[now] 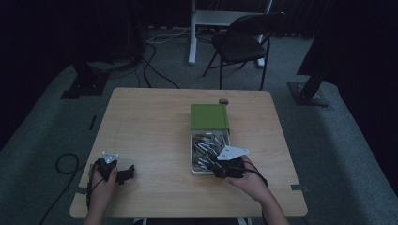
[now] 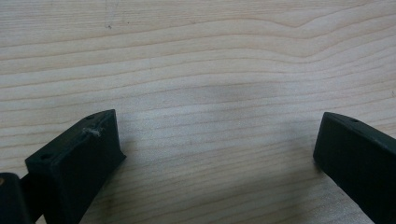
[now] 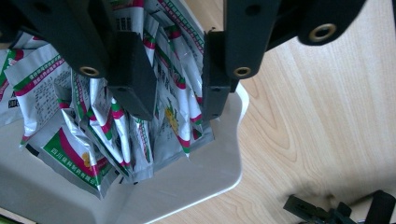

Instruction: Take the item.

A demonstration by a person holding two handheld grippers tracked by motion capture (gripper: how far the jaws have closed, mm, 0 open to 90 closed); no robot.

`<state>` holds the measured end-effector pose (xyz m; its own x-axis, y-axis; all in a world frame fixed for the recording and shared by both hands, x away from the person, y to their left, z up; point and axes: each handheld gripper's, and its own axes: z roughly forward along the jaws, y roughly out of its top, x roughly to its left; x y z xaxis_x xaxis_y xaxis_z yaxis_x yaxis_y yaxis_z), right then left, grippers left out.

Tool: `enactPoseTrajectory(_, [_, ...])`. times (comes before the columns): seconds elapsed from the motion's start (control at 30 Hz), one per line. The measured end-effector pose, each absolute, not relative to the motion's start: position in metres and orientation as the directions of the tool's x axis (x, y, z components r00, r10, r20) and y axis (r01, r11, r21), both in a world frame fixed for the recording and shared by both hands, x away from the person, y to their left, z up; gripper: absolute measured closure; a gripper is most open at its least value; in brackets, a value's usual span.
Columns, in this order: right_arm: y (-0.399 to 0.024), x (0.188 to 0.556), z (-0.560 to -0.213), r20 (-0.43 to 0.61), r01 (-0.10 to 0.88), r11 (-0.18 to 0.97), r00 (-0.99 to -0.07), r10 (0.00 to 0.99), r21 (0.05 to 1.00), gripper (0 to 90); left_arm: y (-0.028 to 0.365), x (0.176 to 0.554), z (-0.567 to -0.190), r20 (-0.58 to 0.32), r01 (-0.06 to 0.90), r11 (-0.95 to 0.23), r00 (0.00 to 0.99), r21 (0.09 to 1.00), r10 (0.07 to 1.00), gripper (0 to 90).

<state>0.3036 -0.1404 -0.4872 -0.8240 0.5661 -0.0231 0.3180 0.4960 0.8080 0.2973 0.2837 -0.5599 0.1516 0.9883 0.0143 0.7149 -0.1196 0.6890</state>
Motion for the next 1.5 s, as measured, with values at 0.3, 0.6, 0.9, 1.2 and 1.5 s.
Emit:
enactPoseTrajectory(0.3, [-0.132, 0.306, -0.494, -0.050, 0.321, 0.516, -0.811, 0.583, 0.794, 74.8, 0.284, 0.297, -0.560, 0.015, 0.715, -0.120, 0.151, 0.689, 0.988, 1.3])
enactPoseTrajectory(0.6, [-0.124, 0.308, -0.498, -0.068, 0.319, 0.541, -0.813, 0.578, 0.778, 72.4, 0.284, 0.297, -0.560, 0.014, 0.715, -0.120, 0.152, 0.689, 0.988, 1.3])
enactPoseTrajectory(0.9, [-0.122, 0.315, -0.501, -0.048, 0.344, 0.525, -0.801, 0.597, 0.778, 75.0, 0.284, 0.297, -0.560, 0.014, 0.714, -0.119, 0.152, 0.690, 0.988, 1.3])
enactPoseTrajectory(1.2, [-0.120, 0.316, -0.502, -0.077, 0.346, 0.544, -0.789, 0.610, 0.764, 85.3, 0.284, 0.297, -0.560, 0.014, 0.714, -0.120, 0.152, 0.690, 0.988, 1.3])
enactPoseTrajectory(1.5, [-0.122, 0.313, -0.497, -0.104, 0.319, 0.559, -0.795, 0.597, 0.765, 86.0, 0.284, 0.297, -0.560, 0.014, 0.715, -0.120, 0.151, 0.689, 0.988, 1.3])
